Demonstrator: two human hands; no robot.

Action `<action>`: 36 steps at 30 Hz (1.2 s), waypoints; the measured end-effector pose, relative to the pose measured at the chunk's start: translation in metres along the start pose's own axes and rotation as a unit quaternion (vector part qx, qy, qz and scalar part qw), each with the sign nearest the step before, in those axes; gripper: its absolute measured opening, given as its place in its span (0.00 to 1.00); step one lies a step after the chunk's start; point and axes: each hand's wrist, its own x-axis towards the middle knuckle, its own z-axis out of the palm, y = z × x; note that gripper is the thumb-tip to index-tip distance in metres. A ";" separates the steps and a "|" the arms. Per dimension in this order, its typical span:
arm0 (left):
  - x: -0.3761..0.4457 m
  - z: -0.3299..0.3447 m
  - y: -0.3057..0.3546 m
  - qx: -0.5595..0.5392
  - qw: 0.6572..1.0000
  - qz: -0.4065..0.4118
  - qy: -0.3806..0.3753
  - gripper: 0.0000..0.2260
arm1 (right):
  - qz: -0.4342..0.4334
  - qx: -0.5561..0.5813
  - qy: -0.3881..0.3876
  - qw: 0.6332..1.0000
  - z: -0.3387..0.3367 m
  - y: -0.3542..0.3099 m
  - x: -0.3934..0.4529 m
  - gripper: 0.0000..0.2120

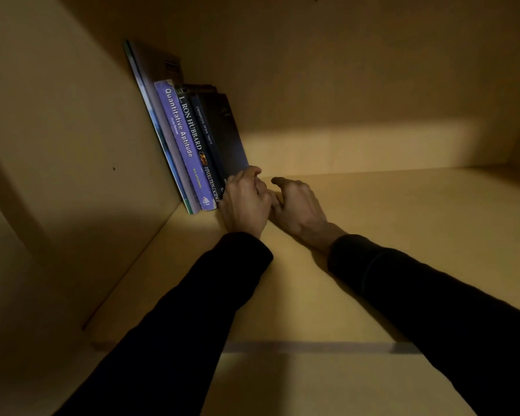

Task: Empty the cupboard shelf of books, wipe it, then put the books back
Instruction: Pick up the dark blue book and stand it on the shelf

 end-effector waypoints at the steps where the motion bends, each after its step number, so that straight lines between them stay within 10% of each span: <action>1: -0.003 -0.002 0.003 0.000 1.000 0.001 -0.002 0.13 | -0.001 0.001 0.001 1.000 -0.004 0.000 -0.004 0.22; 36: -0.127 -0.027 0.128 0.013 0.985 0.112 -0.132 0.15 | 0.052 -0.060 0.020 0.997 -0.159 0.060 -0.155 0.18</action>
